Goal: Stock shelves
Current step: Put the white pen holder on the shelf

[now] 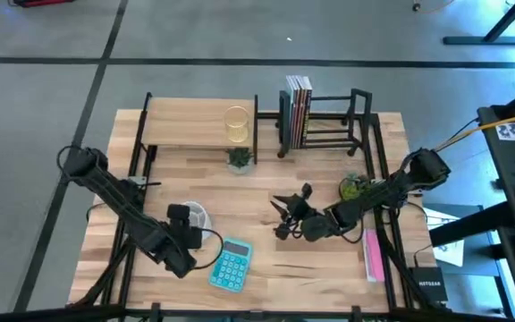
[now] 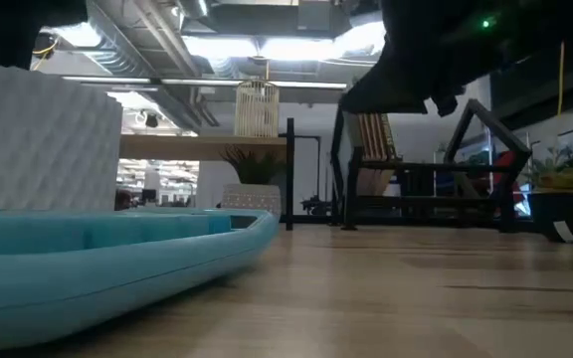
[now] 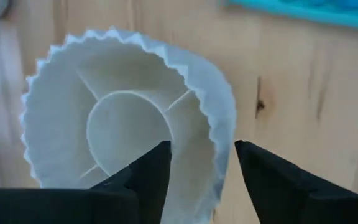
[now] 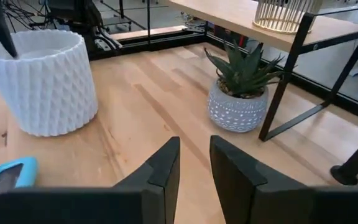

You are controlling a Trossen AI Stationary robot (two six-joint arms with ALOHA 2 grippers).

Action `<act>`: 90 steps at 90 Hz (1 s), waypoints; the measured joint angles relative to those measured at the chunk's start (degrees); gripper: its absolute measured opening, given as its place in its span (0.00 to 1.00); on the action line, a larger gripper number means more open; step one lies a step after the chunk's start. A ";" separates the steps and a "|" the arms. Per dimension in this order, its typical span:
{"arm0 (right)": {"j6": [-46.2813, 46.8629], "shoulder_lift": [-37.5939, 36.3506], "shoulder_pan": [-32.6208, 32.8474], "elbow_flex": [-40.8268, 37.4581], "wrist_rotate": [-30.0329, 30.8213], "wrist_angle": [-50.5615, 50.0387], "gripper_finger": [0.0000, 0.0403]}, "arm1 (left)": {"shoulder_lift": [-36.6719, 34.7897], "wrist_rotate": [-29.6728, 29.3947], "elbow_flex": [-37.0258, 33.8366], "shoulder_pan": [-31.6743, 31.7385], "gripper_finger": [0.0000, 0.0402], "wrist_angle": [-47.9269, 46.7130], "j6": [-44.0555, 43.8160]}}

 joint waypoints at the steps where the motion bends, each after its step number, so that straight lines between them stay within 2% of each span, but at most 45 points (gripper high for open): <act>1: 0.00 0.00 0.00 0.00 0.00 0.00 0.18 | 0.16 -0.06 0.00 0.05 0.39 -0.01 -0.25; 23: -0.04 0.00 0.00 0.00 -0.11 0.17 0.18 | 1.16 0.28 0.62 0.91 0.13 -0.20 -5.56; 27: -0.04 0.00 0.00 0.00 -0.14 0.19 0.18 | 1.19 1.51 1.52 1.21 0.05 -1.33 -6.77; 31: -0.04 0.00 0.00 0.00 -0.13 0.18 0.18 | 1.36 1.56 2.60 1.81 0.02 -3.10 -7.61; 47: -0.15 0.00 -0.07 0.00 -0.52 0.18 0.18 | 0.17 -1.13 12.11 4.96 0.00 -10.01 -5.48; 58: -0.50 0.02 -0.07 0.00 -0.55 0.10 0.18 | 0.20 -0.54 16.94 7.19 0.00 -11.21 -2.80; 71: -0.53 0.02 -0.07 0.00 -0.92 0.08 0.18 | 0.20 0.74 19.86 8.93 0.00 -14.03 -0.52; 90: -0.52 0.02 -0.04 0.00 -1.40 -0.05 0.18 | 0.20 2.62 20.41 10.62 0.00 -16.93 0.21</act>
